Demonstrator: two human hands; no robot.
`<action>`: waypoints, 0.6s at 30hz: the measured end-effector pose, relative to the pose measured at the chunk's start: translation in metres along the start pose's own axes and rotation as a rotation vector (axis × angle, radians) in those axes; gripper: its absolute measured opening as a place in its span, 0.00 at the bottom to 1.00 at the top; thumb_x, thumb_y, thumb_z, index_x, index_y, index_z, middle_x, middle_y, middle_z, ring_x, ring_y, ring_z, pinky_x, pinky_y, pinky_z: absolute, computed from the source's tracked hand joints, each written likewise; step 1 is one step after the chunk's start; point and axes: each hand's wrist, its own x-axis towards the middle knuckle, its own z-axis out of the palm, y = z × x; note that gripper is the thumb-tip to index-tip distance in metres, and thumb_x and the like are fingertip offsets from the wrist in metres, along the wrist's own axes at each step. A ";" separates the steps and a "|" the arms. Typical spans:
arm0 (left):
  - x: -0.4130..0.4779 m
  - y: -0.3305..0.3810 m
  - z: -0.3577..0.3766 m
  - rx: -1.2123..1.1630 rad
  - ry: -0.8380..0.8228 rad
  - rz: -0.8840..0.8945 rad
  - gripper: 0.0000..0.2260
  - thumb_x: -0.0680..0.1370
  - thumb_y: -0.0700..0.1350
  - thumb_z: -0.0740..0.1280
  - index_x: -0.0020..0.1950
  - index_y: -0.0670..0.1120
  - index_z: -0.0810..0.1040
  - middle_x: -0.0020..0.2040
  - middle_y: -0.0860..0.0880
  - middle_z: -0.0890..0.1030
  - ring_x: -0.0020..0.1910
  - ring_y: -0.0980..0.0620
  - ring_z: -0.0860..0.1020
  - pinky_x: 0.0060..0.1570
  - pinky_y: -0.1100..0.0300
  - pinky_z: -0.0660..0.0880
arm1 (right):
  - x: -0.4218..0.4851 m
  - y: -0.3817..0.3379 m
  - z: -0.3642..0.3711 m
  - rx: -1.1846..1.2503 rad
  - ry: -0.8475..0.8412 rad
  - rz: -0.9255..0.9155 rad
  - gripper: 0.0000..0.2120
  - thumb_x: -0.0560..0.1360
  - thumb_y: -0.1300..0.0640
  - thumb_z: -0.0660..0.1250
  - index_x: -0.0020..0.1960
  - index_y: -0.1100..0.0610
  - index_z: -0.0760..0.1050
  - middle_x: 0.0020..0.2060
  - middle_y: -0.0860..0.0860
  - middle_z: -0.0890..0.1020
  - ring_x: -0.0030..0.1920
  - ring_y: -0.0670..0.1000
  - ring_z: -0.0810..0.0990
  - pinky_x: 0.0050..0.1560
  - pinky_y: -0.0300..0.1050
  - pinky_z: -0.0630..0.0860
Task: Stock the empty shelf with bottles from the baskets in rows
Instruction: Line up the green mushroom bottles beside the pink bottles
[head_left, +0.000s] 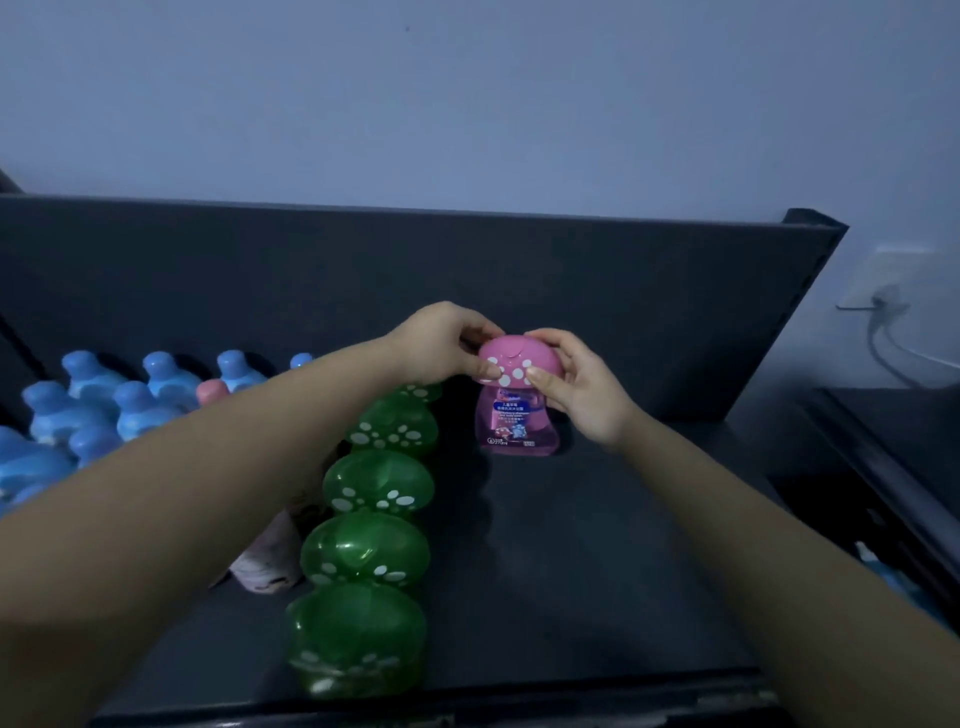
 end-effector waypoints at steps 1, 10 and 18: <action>0.004 -0.003 0.002 0.049 0.005 -0.015 0.21 0.68 0.44 0.79 0.60 0.46 0.82 0.51 0.51 0.84 0.51 0.53 0.82 0.57 0.56 0.78 | 0.006 0.004 0.000 -0.040 -0.011 -0.010 0.17 0.76 0.55 0.70 0.62 0.45 0.72 0.59 0.52 0.79 0.60 0.53 0.80 0.61 0.58 0.78; 0.028 -0.016 0.024 0.362 0.015 -0.106 0.21 0.70 0.47 0.77 0.62 0.47 0.79 0.55 0.49 0.82 0.53 0.49 0.79 0.53 0.56 0.76 | 0.032 0.046 -0.012 -0.333 -0.048 -0.038 0.19 0.78 0.58 0.69 0.67 0.46 0.72 0.61 0.50 0.69 0.62 0.52 0.76 0.66 0.52 0.74; 0.030 -0.019 0.029 0.434 0.014 -0.068 0.23 0.72 0.51 0.76 0.65 0.47 0.78 0.57 0.47 0.76 0.54 0.49 0.76 0.56 0.55 0.74 | 0.038 0.052 -0.019 -0.440 -0.054 -0.056 0.21 0.77 0.57 0.69 0.69 0.50 0.71 0.61 0.48 0.70 0.59 0.49 0.75 0.66 0.49 0.73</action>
